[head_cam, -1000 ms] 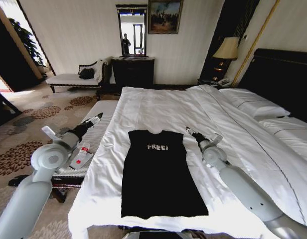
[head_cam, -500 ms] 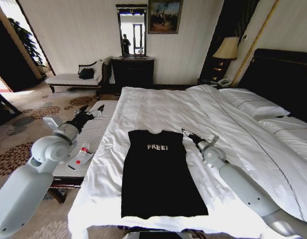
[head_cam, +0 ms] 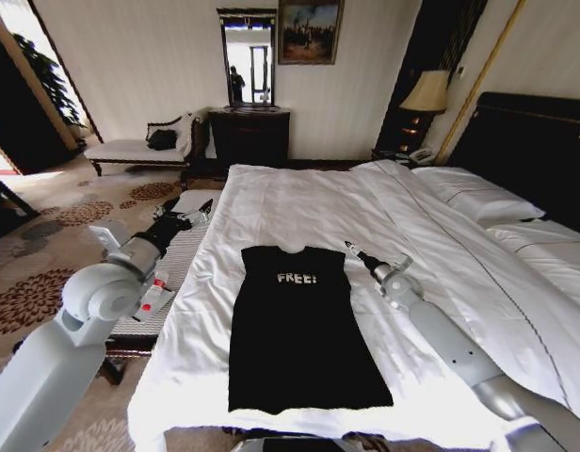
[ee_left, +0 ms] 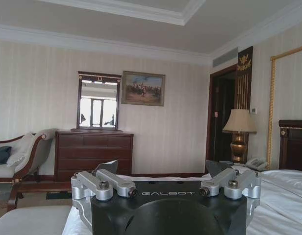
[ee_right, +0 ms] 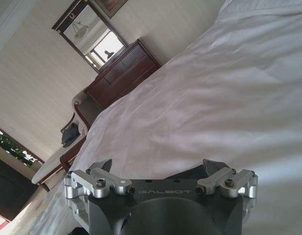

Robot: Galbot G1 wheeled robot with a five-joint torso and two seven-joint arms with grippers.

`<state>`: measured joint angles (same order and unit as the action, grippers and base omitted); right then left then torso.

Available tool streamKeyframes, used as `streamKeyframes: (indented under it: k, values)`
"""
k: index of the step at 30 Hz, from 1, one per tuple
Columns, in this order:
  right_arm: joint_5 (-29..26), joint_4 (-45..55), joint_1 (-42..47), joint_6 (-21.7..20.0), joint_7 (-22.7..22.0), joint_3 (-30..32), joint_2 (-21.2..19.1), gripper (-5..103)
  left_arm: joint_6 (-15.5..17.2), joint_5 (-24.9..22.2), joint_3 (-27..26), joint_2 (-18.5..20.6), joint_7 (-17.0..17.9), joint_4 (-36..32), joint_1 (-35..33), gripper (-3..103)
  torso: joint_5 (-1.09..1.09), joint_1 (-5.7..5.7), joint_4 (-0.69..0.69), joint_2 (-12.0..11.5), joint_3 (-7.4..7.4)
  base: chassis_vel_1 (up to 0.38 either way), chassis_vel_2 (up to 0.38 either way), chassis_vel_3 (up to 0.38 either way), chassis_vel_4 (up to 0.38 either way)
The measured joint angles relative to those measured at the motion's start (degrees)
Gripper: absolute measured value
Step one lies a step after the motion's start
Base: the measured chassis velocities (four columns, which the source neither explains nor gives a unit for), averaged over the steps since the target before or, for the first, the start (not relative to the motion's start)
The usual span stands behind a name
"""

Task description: Fold the clothes on the bed.

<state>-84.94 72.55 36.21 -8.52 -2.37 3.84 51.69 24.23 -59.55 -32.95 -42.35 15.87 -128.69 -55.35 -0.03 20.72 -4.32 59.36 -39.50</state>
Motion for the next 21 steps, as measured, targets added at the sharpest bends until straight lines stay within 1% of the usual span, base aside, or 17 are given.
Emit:
streamKeyframes:
  k: [6, 8, 9, 11, 14, 18, 21]
  values:
    - [2.1, -3.9, -1.5, -0.7, 2.5, -1.6, 1.7, 100, 0.0, -0.5, -1.3, 0.7, 1.3, -0.5, -0.8, 100, -0.02, 0.01, -0.01, 0.0, 0.00, 0.000, 0.000, 0.000, 0.000]
    - [4.2, -6.7, -2.5, -0.6, 3.8, -2.7, 2.7, 100, 0.0, -1.1, -1.5, 0.9, 1.6, -0.9, -0.8, 100, -0.02, 0.00, 0.00, 0.0, 0.00, 0.000, 0.000, 0.000, 0.000]
    - [6.6, -10.0, -3.6, 0.0, 5.0, -3.7, 3.6, 100, 0.0, -1.9, -1.5, 1.0, 1.9, -1.3, -0.7, 100, -0.01, 0.00, 0.01, 0.0, 0.00, 0.000, 0.000, 0.000, 0.000]
    - [7.2, -10.9, -3.9, 0.1, 5.3, -3.9, 3.9, 100, 0.0, -2.1, -1.5, 1.0, 2.0, -1.4, -0.6, 100, -0.01, 0.00, 0.00, 0.0, 0.00, 0.000, 0.000, 0.000, 0.000]
    - [11.2, -16.6, -5.8, 1.6, 7.1, -4.8, 5.6, 100, 0.0, -2.6, -1.3, 1.0, 2.2, -1.5, -0.4, 100, 0.00, 0.01, -0.03, 0.0, -0.01, 0.000, 0.000, 0.000, 0.000]
    - [12.4, -18.6, -6.5, 2.3, 7.7, -4.8, 6.4, 100, 0.0, -2.6, -1.2, 1.0, 2.3, -1.6, -0.6, 100, 0.00, 0.01, -0.02, 0.0, -0.01, 0.000, 0.000, 0.000, 0.000]
    - [13.4, -20.5, -7.6, 2.8, 8.5, -5.0, 7.7, 100, 0.0, -2.6, -1.5, 1.0, 2.5, -2.0, -1.1, 100, -0.01, 0.00, -0.01, 0.0, 0.00, 0.000, 0.000, 0.000, 0.000]
